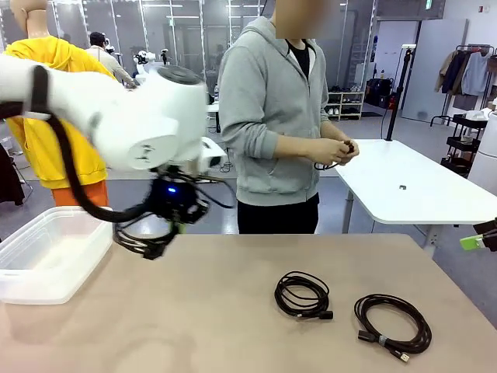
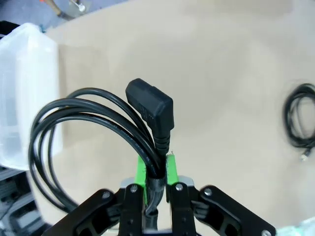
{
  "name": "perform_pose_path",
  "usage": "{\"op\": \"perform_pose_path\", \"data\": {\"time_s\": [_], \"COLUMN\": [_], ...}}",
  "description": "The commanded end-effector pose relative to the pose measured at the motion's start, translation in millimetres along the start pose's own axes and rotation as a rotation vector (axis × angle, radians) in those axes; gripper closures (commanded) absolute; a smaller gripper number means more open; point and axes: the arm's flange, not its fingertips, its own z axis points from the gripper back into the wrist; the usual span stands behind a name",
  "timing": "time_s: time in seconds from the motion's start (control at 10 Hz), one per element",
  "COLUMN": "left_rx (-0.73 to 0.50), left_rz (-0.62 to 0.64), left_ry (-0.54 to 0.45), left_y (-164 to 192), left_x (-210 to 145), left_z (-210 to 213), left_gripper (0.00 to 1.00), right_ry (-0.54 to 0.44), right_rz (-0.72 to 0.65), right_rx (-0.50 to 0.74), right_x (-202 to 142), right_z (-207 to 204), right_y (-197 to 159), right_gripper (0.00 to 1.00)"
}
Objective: Organize and store the cables.
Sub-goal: Place the Power Cable into the Organizing box.
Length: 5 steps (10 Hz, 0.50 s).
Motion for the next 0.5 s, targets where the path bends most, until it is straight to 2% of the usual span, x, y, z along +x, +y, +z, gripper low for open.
{"op": "perform_pose_path", "data": {"time_s": [0.0, 0.2, 0.4], "left_rx": [-0.089, -0.029, -0.025], "left_rz": [-0.009, -0.023, -0.029], "left_ry": [-0.065, -0.132, -0.158], "left_y": [74, 141, 192], "left_x": [-31, -50, -56], "left_z": [7, 12, 12], "left_gripper": [0.82, 0.82, 0.82], "right_ry": [-0.017, -0.017, -0.017], "right_rz": [0.019, 0.019, 0.019], "right_rx": [0.006, 0.006, 0.006], "right_x": [-1, -1, -1], "right_z": [-1, -1, -1], "right_y": [-2, -2, -2], "right_gripper": [0.00, 0.00, 0.00]}}
